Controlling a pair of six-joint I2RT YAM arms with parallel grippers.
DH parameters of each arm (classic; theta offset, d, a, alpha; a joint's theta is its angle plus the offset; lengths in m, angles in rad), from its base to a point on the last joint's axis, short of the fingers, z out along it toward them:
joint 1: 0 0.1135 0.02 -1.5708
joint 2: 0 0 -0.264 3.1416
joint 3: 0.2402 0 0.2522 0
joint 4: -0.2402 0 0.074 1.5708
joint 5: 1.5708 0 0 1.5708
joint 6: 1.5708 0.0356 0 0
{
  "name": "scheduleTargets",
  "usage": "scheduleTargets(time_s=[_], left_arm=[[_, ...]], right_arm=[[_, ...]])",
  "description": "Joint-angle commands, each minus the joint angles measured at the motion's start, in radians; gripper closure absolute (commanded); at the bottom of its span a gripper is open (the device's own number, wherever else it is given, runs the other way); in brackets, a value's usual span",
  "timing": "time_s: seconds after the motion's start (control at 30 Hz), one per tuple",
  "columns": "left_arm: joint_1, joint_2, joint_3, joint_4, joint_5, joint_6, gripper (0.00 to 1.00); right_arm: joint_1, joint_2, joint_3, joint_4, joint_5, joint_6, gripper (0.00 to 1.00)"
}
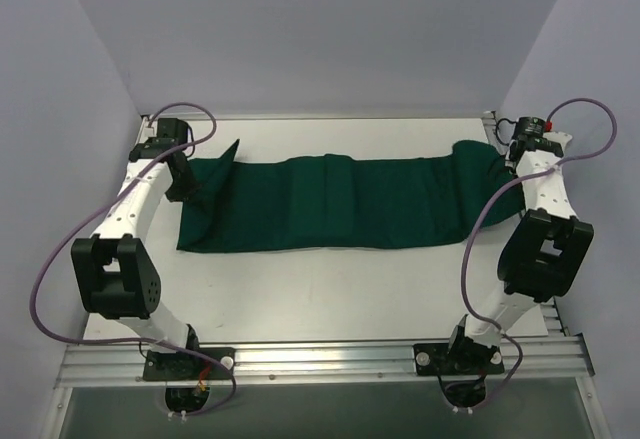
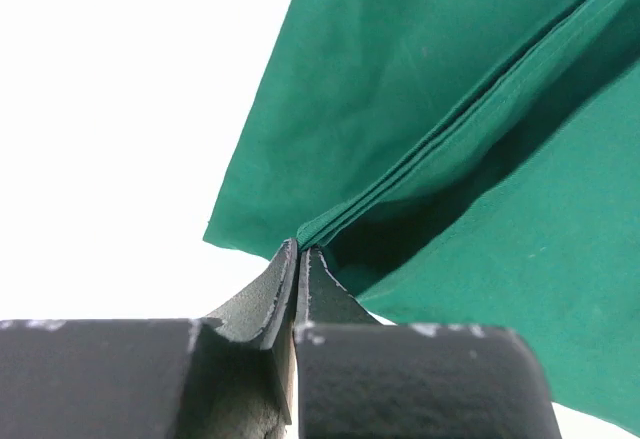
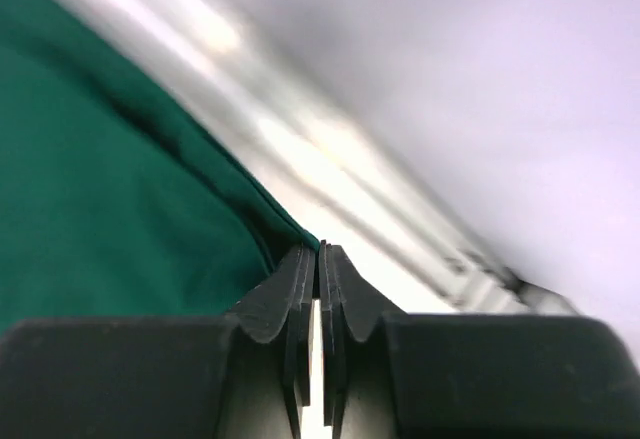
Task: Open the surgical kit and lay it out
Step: Open the surgical kit at the center of the board.
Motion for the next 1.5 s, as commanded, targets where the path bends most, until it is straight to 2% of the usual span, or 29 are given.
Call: scheduleTargets(time_s=[0.0, 0.03, 0.07, 0.1, 0.2, 0.3, 0.4, 0.43, 0.5, 0.6, 0.7, 0.77, 0.87, 0.93, 1.0, 1.03, 1.13, 1.23, 1.3, 1.37, 1.4, 1.47], left_arm=[[0.035, -0.029, 0.006, -0.018, 0.021, 0.016, 0.98], [0.046, -0.038, -0.007, -0.004, 0.033, 0.016, 0.98], [0.055, -0.04, -0.019, 0.005, 0.035, 0.022, 0.98], [0.093, -0.043, -0.03, 0.008, 0.03, 0.031, 0.98], [0.156, -0.046, -0.031, -0.006, 0.019, 0.031, 0.98], [0.193, -0.058, -0.025, -0.01, 0.01, 0.037, 0.98], [0.232, -0.064, -0.008, -0.029, -0.049, 0.048, 0.98], [0.246, -0.064, -0.005, -0.041, -0.062, 0.05, 0.98], [0.278, -0.07, -0.01, -0.037, -0.097, 0.068, 0.98], [0.33, -0.058, -0.005, -0.027, -0.194, 0.097, 0.98], [0.381, -0.026, 0.06, -0.062, -0.283, 0.105, 0.98], [0.411, 0.0, 0.07, -0.05, -0.347, 0.132, 0.98], [0.434, 0.074, 0.136, -0.116, -0.419, 0.105, 0.58], [0.463, 0.115, 0.204, -0.197, -0.387, 0.047, 0.44], [0.445, 0.103, 0.214, -0.207, -0.274, 0.019, 0.39], [0.425, 0.068, 0.193, -0.169, -0.251, 0.02, 0.33], [0.323, 0.054, 0.194, -0.144, -0.24, 0.022, 0.28], [0.237, 0.087, 0.237, -0.167, -0.13, -0.009, 0.28], [0.186, 0.098, 0.205, -0.106, -0.044, 0.009, 0.35], [0.114, 0.133, 0.19, -0.081, -0.028, 0.005, 0.5], [0.102, 0.152, 0.179, -0.057, -0.004, 0.002, 0.71], [0.092, 0.215, 0.18, -0.047, 0.073, -0.022, 0.87]], right_arm=[[0.005, 0.031, 0.021, -0.049, 0.242, 0.003, 0.9], [0.0, 0.041, 0.019, -0.058, 0.251, 0.016, 0.75], [-0.004, 0.051, 0.018, -0.061, 0.256, 0.029, 0.67], [-0.017, 0.052, 0.022, -0.066, 0.249, 0.04, 0.43], [0.002, 0.04, 0.056, -0.106, 0.198, 0.053, 0.27], [0.087, -0.004, 0.094, -0.103, 0.107, 0.049, 0.24], [0.21, -0.027, 0.114, -0.14, -0.075, 0.105, 0.25], [0.265, -0.058, 0.101, -0.131, -0.206, 0.153, 0.25], [0.342, -0.096, 0.067, -0.101, -0.317, 0.193, 0.26], [0.524, -0.144, 0.016, -0.057, -0.412, 0.245, 0.27], [0.632, -0.144, -0.014, -0.043, -0.489, 0.267, 0.27], [0.649, -0.144, -0.024, -0.048, -0.532, 0.261, 0.27], [0.654, -0.152, -0.016, -0.066, -0.56, 0.227, 0.27], [0.652, -0.152, 0.004, -0.086, -0.56, 0.193, 0.27], [0.644, -0.152, 0.002, -0.087, -0.558, 0.179, 0.27], [0.632, -0.147, -0.002, -0.081, -0.563, 0.169, 0.27], [0.606, -0.115, -0.013, -0.075, -0.577, 0.143, 0.27], [0.585, -0.084, -0.001, -0.074, -0.56, 0.113, 0.27], [0.539, -0.049, 0.001, -0.065, -0.555, 0.11, 0.27], [0.481, -0.017, -0.005, -0.051, -0.586, 0.121, 0.3], [0.467, -0.008, -0.01, -0.045, -0.592, 0.129, 0.3], [0.444, 0.018, -0.011, -0.022, -0.604, 0.142, 0.32]])
